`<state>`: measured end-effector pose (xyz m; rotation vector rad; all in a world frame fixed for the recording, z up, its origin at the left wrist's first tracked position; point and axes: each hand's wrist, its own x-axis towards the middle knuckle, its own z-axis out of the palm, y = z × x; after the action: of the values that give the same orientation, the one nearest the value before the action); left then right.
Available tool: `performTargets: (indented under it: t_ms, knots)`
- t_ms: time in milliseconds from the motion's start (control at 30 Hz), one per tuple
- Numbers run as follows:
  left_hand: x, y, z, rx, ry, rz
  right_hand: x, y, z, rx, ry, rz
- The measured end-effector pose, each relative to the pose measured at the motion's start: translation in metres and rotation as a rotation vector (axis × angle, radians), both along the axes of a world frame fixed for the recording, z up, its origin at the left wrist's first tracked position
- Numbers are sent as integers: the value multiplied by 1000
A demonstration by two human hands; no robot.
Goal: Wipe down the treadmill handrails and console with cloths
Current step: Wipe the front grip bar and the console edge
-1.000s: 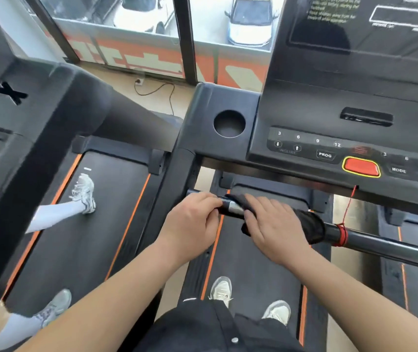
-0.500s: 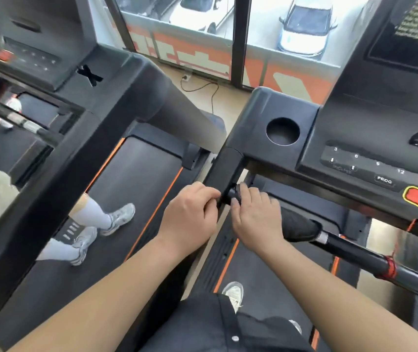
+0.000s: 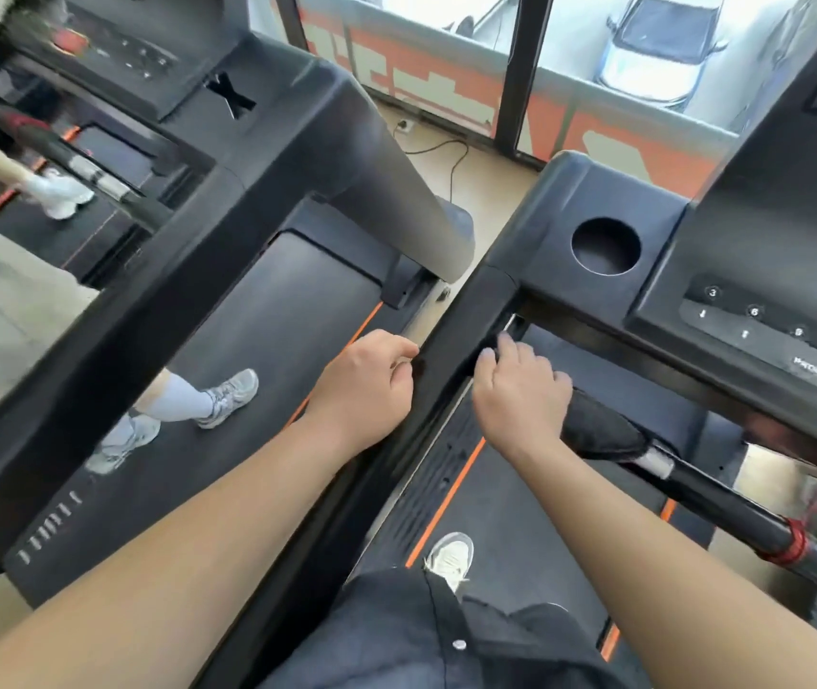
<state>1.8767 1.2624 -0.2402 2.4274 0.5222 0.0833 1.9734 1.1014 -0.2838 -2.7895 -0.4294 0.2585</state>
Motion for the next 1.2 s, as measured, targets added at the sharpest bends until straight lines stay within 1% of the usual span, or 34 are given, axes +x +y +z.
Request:
performTargets:
  t_ms: [100, 133, 167, 267, 300, 333, 367, 400, 433, 500, 533, 567, 600, 667, 733, 800, 867, 900, 967, 1033, 1133, 1200]
  knots:
    - [-6, 4, -1, -38, 13, 12, -5, -23, 6, 186, -41, 92]
    - [-8, 4, -2, -51, 7, 17, -7, -36, 10, 268, -34, 76]
    - [-11, 4, -3, -62, -3, 20, -10, -48, 18, 365, 9, 6]
    - [-15, 1, -3, -75, -19, 18, -9, -58, 36, 651, 196, -361]
    - [-16, 1, -3, -82, -21, 21, -6, -49, 43, 749, 209, -377]
    - [-17, 0, -1, -92, -20, 29, -2, -37, 48, 803, 190, -317]
    - [-18, 0, 0, -99, -20, 41, 2, -22, 50, 815, 172, -207]
    - [-21, 1, 2, -100, -21, 52, 4, -7, 46, 786, 173, -69]
    - [-25, 4, 3, -99, -24, 64, 4, 8, 38, 687, 185, 82]
    - [-38, 10, 4, -80, -37, 94, -5, 28, 17, 318, 109, 313]
    - [-46, 13, 3, -63, -45, 115, -14, 34, 8, 181, 38, 391]
    - [-53, 17, 2, -49, -51, 141, -27, 37, 5, 103, -21, 461]
    - [-61, 19, 2, -37, -50, 172, -42, 36, 6, 76, -60, 537]
    - [-76, 19, 0, -30, -29, 241, -78, 28, 9, 85, -104, 747]
    - [-90, 12, -3, -53, -15, 308, -111, 16, 6, 116, -87, 987]
    - [-104, 3, -2, -71, -2, 360, -119, 5, 6, 105, -47, 1146]
    - [-123, -6, 1, -65, 17, 406, -97, 6, 9, 108, -73, 1172]
    - [-134, -10, 3, -62, 37, 437, -82, 10, 9, 108, -111, 1124]
    - [-160, -19, 4, -73, 67, 507, -52, 18, 11, 65, -133, 928]
    - [-184, -28, 4, -82, 74, 562, -39, 24, 13, -12, -82, 760]
    - [-214, -39, 5, -99, 64, 614, -62, 30, 18, -65, -5, 656]
    - [-231, -40, 6, -120, 60, 636, -99, 33, 15, -45, -40, 688]
